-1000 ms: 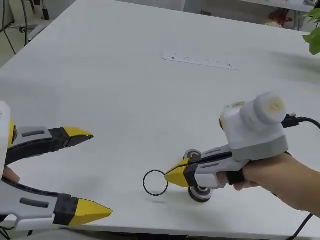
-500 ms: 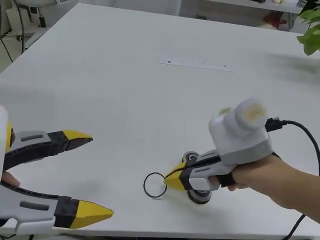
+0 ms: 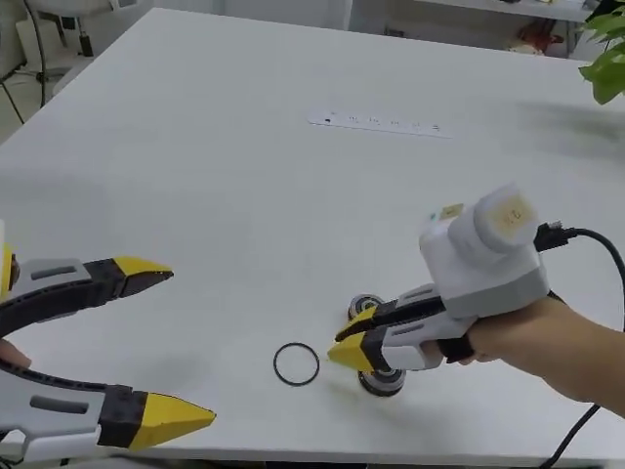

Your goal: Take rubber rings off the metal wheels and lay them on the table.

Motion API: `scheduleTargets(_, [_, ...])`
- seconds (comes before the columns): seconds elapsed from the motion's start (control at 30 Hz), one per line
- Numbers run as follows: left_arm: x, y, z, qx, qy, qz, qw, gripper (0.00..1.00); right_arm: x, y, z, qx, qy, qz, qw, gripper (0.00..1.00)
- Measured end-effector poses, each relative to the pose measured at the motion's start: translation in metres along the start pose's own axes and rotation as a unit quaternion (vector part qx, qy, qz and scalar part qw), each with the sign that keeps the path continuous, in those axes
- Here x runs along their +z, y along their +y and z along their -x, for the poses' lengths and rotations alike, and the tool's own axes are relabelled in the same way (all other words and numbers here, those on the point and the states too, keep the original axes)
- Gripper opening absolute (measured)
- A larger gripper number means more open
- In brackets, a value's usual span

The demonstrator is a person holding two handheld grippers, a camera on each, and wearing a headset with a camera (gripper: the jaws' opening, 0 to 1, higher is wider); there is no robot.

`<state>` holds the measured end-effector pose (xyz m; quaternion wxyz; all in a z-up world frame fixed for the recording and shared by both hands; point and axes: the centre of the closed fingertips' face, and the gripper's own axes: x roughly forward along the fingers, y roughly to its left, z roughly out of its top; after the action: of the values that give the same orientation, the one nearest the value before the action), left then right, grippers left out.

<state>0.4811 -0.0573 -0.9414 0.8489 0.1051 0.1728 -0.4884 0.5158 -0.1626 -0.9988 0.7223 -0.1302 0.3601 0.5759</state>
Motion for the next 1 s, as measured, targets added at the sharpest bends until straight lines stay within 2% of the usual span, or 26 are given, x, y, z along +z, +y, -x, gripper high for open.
scheduleTargets(0.2, [-0.001,-0.001,-0.004,0.001,0.005,0.005,1.0000,0.81,0.001,0.001,0.019,0.001,-0.012,0.015,0.9998,0.17])
scheduleTargets(0.3, [-0.001,-0.001,-0.007,0.001,0.006,0.005,1.0000,0.81,0.000,0.004,0.030,-0.001,-0.012,0.042,0.9991,0.20])
scheduleTargets(0.53, [0.003,0.000,-0.014,0.000,0.006,0.002,1.0000,0.81,0.001,0.009,0.055,0.008,-0.023,0.068,0.9974,0.31])
scheduleTargets(0.8, [0.007,0.000,-0.018,-0.002,0.005,-0.004,1.0000,0.81,0.001,0.009,0.078,0.010,-0.046,0.069,0.9965,0.41])
scheduleTargets(1.0, [0.008,-0.001,-0.017,-0.007,0.009,-0.008,0.9999,0.81,0.001,0.011,0.090,0.005,-0.045,0.083,0.9955,0.46])
